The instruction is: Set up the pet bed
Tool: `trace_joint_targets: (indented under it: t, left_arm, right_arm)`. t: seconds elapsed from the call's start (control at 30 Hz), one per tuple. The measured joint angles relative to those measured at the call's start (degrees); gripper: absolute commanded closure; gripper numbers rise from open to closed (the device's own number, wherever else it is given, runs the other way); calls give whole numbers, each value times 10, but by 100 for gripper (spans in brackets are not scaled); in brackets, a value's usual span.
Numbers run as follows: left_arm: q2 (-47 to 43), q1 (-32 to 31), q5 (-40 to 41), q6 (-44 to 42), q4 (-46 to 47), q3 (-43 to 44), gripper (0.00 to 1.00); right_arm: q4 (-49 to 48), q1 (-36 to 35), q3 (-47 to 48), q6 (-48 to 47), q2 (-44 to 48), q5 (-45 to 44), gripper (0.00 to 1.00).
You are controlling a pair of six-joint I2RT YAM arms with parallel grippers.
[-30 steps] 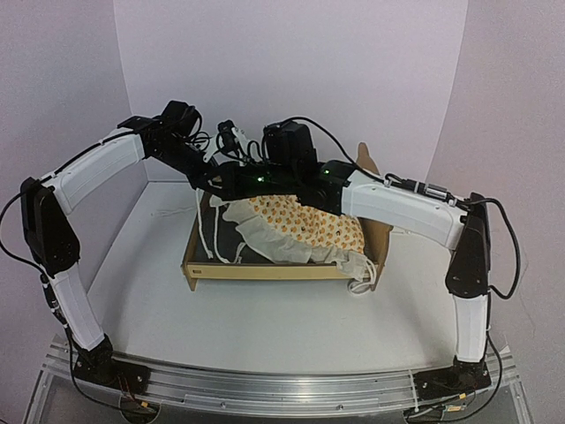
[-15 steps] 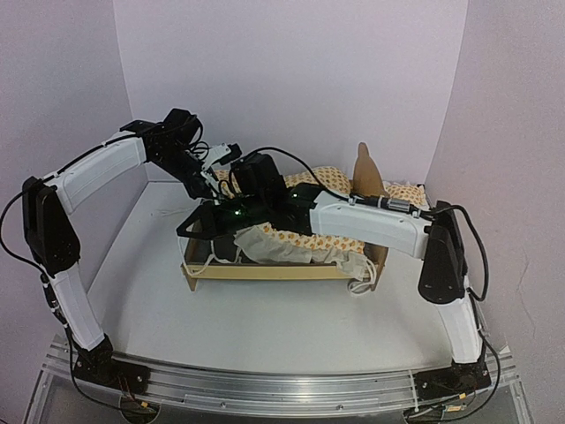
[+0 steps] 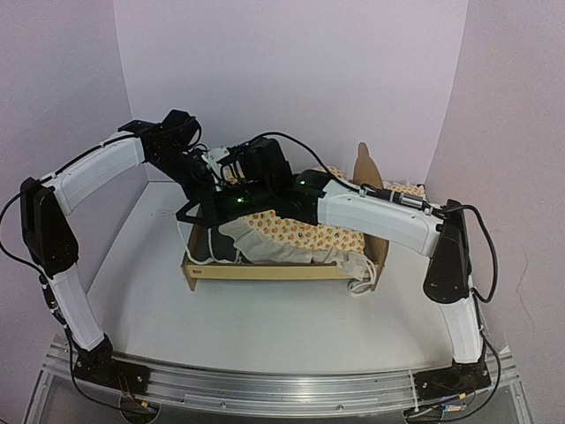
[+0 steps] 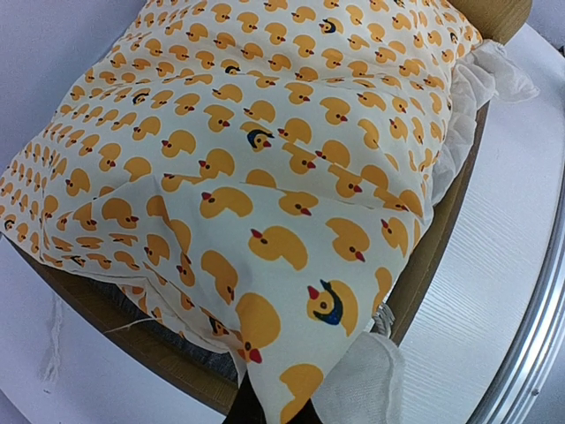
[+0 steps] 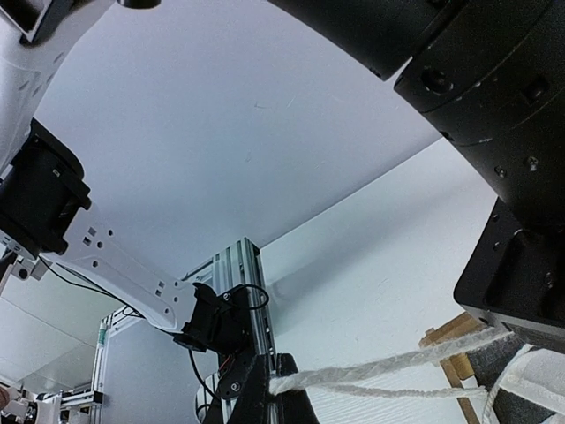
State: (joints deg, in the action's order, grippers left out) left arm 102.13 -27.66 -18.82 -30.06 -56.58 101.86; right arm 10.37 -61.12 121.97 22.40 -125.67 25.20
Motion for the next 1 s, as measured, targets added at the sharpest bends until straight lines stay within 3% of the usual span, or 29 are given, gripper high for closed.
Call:
trace_joint_targets:
  t: [0.5,0.73,0.9,1.0]
  left_arm:
    - [0,0,0,0,15,0,100]
    - [0,1,-3,1,17,-14,100]
    - [2,1,-7,1,-6,-24,100]
    - [3,1,-7,1,-9,-26,100]
  right_arm:
    - [-13,-4,-34,-42,21,-44,100]
    - [-32,-24,-188,-129,63,-84,100]
    - [-40,-31,-241,-158,62,-103,100]
    - [-47,-34,-243,-166,61,-105,86]
